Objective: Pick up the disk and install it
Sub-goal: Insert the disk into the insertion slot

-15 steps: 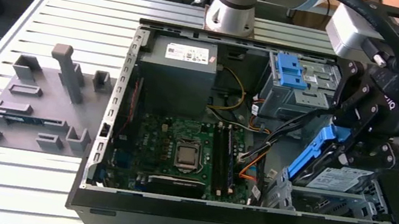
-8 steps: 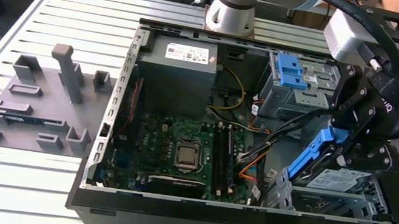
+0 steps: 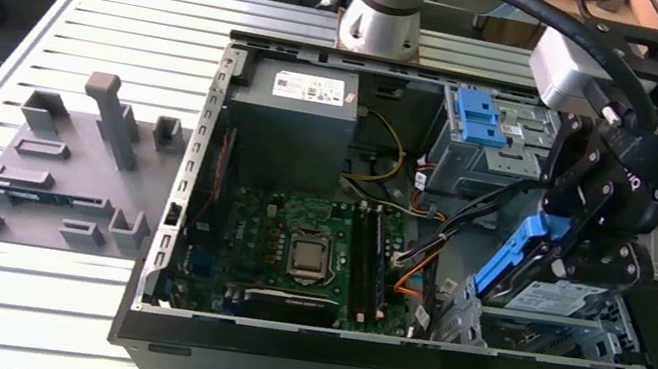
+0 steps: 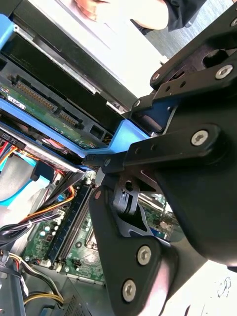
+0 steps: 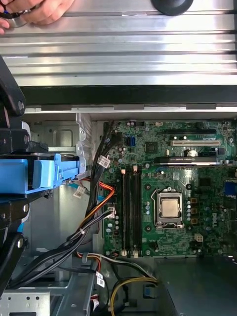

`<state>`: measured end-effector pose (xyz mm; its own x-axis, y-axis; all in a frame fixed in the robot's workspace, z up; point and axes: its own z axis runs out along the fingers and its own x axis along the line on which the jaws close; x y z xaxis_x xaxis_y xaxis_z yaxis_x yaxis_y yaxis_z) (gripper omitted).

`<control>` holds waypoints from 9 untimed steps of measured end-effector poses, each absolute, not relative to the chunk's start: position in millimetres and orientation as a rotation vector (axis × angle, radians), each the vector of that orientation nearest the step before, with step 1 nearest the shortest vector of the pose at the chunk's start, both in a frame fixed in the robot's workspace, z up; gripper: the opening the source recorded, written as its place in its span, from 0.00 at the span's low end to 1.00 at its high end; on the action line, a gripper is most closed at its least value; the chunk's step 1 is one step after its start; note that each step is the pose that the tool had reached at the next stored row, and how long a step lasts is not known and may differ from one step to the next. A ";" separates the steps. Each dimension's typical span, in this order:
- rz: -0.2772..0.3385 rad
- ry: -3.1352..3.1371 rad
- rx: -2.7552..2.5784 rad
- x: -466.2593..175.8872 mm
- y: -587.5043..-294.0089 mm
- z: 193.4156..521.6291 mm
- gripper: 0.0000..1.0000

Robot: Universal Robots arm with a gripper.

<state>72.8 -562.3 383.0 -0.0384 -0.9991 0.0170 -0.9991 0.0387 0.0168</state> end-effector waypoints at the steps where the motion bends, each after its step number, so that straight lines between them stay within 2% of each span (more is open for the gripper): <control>1: -0.001 -2.247 2.162 72.8 -562.3 382.5 0.36; 9: -0.001 -2.247 2.162 72.8 -562.3 378.6 0.36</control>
<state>72.8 -562.3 378.6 -0.0384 -0.9991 0.0170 -0.9991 0.0387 0.0168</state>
